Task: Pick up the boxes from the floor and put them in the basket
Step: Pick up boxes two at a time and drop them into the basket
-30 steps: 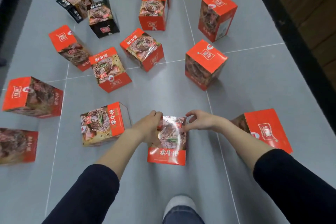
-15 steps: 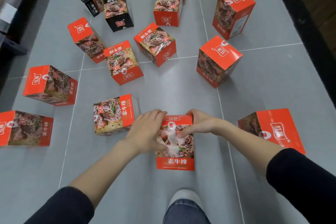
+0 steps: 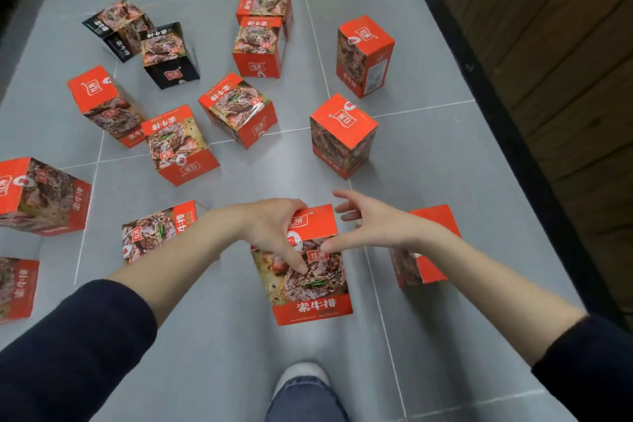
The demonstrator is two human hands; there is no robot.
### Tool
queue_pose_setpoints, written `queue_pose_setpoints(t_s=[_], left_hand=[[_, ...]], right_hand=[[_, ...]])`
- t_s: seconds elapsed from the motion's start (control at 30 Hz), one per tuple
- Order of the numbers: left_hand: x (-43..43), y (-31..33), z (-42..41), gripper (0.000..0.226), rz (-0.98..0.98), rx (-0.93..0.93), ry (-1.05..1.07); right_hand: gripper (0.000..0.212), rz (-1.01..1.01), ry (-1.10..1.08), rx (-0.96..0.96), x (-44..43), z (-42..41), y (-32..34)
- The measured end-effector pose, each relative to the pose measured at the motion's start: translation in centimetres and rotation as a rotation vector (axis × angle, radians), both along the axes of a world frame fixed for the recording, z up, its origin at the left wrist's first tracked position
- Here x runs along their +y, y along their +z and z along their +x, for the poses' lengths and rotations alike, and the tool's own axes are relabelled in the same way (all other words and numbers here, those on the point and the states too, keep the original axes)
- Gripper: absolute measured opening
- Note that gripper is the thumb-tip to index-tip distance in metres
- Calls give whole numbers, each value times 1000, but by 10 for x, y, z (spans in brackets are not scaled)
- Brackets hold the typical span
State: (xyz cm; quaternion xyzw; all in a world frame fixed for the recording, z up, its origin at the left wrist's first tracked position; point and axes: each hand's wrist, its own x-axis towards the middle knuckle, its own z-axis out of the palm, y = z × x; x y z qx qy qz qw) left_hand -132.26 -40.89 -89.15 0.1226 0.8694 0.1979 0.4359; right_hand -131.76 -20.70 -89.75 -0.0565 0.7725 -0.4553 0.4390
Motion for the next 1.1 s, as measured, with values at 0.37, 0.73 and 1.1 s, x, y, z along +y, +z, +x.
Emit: queue_pose_setpoints(t_s=[0.37,0.73,1.1], left_hand=[[17,21,-29,88,-62,75,-37],[20,14,-24,88,-114,106,-81],[-57,211,22,93,-45,44,214]], right_hand=[[119,742,-377,198,98,44,-31],[90,933,-473,338,73,48,-63],[45,384,-278,70,56,9,172]])
